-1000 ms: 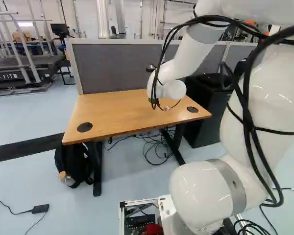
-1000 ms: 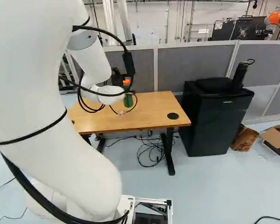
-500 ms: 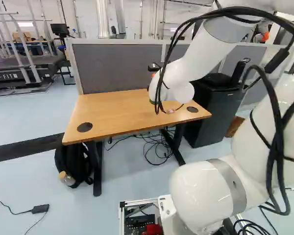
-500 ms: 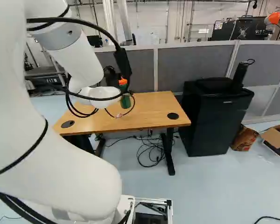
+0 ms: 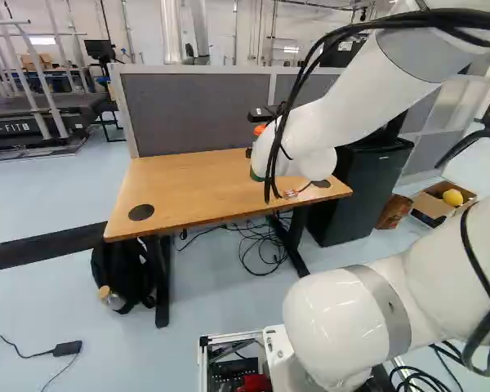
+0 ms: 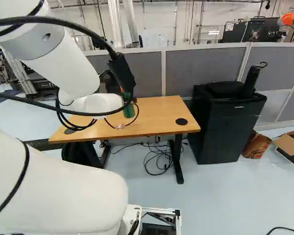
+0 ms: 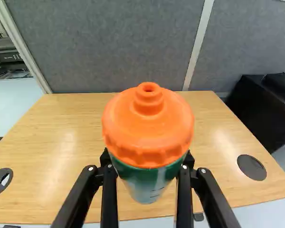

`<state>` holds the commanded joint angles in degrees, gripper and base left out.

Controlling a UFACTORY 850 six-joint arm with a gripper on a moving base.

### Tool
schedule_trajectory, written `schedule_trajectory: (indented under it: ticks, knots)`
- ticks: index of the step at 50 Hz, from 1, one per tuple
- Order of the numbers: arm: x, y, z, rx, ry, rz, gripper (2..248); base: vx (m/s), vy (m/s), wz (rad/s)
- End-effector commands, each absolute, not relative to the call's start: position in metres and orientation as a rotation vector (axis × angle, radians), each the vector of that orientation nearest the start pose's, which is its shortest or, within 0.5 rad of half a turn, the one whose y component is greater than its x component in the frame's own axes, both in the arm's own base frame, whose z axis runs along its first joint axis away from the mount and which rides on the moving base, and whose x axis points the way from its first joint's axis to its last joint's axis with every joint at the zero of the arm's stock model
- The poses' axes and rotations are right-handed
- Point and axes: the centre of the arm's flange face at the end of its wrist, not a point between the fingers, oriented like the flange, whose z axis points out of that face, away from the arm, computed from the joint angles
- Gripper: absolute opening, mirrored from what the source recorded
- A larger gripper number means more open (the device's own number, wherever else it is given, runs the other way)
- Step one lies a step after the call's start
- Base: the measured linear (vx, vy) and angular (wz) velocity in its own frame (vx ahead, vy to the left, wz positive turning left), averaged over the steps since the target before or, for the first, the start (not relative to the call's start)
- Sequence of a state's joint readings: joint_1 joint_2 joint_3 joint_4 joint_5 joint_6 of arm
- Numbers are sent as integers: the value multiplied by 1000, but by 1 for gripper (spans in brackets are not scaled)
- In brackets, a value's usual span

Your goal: Pick up the green bottle from the table

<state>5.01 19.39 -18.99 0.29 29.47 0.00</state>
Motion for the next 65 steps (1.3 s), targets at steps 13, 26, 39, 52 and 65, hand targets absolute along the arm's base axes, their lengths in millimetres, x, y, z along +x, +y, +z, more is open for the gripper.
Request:
schedule_trajectory:
  ticks: [13,26,39,52,65]
  knots:
    - [334,29,456,-2565,-103,-1726,111,0,0,0]
    - [331,27,449,-2564,-97,-1732,111,0,0,0]
    - [325,23,438,-2564,-85,-1744,111,0,0,0]
    - [316,18,422,-2563,-67,-1760,111,0,0,0]
    - [302,11,401,-2561,-44,-1782,111,0,0,0]
